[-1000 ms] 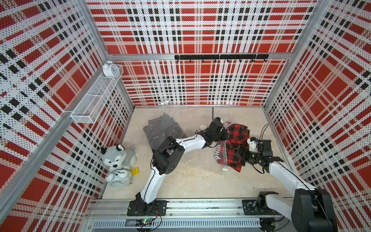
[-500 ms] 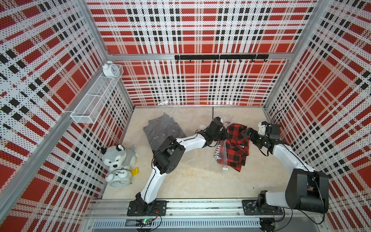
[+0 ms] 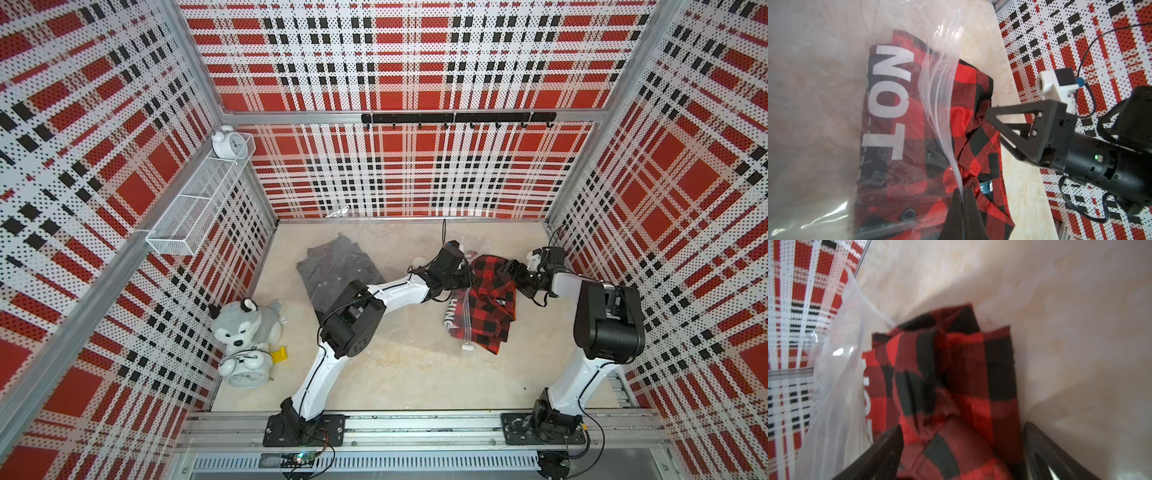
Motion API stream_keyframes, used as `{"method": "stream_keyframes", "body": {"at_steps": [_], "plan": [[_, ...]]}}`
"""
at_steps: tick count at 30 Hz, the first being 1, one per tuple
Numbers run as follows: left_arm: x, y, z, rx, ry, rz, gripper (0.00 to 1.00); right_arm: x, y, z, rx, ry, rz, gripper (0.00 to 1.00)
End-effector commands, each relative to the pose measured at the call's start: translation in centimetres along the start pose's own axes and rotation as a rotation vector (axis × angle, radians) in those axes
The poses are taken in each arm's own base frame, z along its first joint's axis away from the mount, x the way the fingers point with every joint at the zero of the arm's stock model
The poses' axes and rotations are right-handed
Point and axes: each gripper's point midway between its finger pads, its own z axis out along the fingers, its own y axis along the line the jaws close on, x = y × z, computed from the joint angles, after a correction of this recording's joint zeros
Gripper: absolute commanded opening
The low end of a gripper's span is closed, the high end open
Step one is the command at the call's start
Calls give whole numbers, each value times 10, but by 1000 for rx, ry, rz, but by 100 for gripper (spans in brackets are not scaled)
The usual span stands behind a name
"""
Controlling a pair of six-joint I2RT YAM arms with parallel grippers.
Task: Place the folded shirt into the vacuum bag
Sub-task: Place the shirt in the vacuum bag.
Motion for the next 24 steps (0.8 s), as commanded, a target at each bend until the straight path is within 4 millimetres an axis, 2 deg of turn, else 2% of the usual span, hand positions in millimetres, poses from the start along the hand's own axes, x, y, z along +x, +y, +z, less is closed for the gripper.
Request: {"method": "stream_keyframes", "body": {"at_steps": [1,7,12,13,14,18,24], "plan": [[-3,-9,5,17,6,34,0,1,-9,14,-1,20,16,93],[-4,-15,10,30,19,45,0,5,-9,12,0,23,17,93],[-2,-19,11,32,26,53,0,11,1,9,-12,27,-2,93],[-2,-18,11,29,27,54,0,15,34,4,-175,58,-56,24],[-1,-19,11,31,27,55,0,17,41,3,-192,58,-68,19],[0,-18,10,28,30,56,0,23,61,3,-227,64,-100,11],[1,-17,7,22,29,59,0,24,76,-3,-246,49,-116,8]]}}
